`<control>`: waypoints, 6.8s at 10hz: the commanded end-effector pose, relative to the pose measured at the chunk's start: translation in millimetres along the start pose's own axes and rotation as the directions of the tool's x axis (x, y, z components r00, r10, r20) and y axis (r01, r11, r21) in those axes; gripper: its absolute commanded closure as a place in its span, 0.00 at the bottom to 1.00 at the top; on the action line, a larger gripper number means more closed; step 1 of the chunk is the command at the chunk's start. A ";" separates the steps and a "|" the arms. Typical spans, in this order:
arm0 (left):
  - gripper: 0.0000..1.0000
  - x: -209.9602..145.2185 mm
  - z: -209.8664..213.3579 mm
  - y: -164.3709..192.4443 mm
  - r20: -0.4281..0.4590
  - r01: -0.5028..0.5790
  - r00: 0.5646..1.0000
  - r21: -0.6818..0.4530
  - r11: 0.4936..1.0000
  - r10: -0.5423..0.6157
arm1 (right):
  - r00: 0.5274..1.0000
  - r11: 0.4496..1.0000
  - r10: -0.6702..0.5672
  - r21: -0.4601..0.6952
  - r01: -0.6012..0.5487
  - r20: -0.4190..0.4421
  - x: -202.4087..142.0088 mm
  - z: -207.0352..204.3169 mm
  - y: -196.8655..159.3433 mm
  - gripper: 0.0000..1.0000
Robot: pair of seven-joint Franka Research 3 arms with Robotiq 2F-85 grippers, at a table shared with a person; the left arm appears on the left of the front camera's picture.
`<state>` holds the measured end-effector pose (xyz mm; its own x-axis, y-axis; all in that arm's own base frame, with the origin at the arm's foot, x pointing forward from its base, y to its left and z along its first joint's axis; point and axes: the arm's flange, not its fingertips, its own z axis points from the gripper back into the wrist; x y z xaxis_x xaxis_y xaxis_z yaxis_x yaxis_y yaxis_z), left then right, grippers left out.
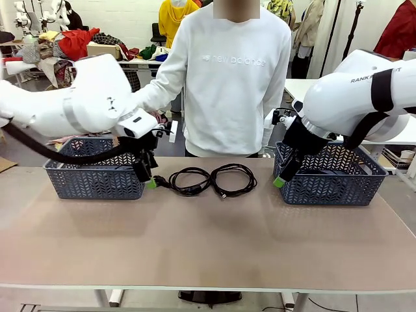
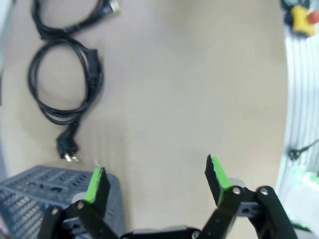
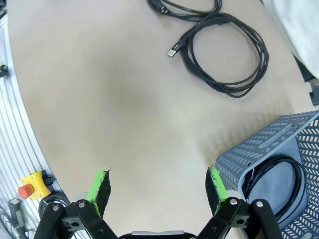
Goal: Organize the cables according to human instructions.
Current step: Pick up a bundle of cables and place it in the basket indicated by the human.
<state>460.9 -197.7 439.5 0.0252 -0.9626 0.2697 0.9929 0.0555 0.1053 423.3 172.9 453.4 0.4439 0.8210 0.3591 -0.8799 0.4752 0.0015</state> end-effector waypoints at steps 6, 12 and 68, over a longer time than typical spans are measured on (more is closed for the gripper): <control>0.00 38.1 -45.8 71.9 -0.192 0.275 0.942 -0.022 0.961 -0.274 | 1.000 1.000 -0.007 -0.002 0.007 0.002 0.5 0.3 0.8 0.00; 0.00 43.5 -55.6 73.2 -0.180 0.268 0.947 -0.019 0.963 -0.267 | 1.000 1.000 -0.007 -0.002 0.007 0.002 0.5 0.3 0.8 0.00; 1.00 -20.5 93.6 51.5 -0.178 0.307 0.939 0.047 0.951 -0.294 | 1.000 1.000 -0.007 -0.002 0.007 0.002 0.5 0.3 0.8 0.00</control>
<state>507.4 -160.0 533.8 -0.2156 -0.9762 0.0240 0.9568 -0.2062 0.2050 423.5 173.2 453.8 0.4436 0.8210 0.3594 -0.8800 0.4750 0.0010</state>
